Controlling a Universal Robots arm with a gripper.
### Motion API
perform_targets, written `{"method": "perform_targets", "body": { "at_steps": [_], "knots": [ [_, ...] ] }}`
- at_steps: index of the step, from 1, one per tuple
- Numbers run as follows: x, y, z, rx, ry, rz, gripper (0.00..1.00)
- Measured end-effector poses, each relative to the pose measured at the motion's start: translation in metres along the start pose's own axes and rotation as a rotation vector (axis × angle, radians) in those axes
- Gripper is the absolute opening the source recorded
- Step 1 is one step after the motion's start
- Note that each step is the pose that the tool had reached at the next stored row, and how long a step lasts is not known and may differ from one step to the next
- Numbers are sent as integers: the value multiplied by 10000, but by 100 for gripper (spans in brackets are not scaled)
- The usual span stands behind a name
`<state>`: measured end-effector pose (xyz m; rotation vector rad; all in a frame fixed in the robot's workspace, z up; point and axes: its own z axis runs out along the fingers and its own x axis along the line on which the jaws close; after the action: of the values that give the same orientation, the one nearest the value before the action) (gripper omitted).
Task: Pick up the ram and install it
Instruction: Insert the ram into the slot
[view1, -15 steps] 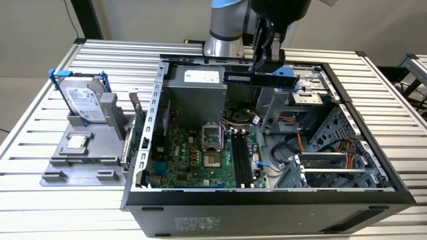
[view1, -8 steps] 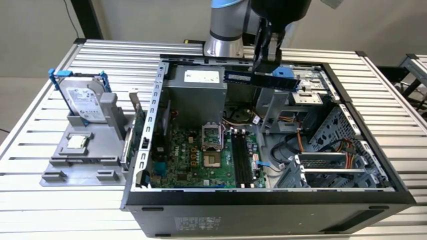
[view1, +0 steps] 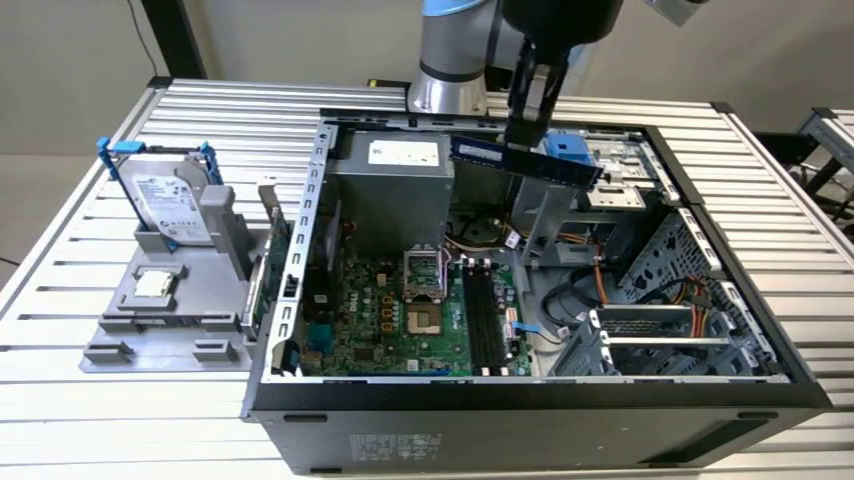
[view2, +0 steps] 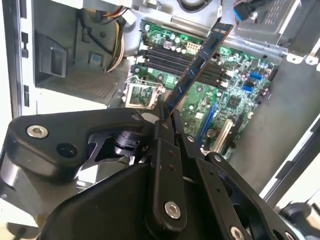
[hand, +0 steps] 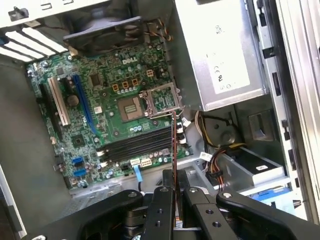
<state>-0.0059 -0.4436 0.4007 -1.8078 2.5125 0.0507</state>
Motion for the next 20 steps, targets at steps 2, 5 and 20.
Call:
{"method": "perform_targets", "body": {
  "at_steps": [2, 5, 20],
  "knots": [
    [0, 0, 0, 20, 0, 351, 0],
    [0, 0, 0, 50, 0, 874, 0],
    [0, 0, 2, 181, 4, 3415, 0]
  ]
}}
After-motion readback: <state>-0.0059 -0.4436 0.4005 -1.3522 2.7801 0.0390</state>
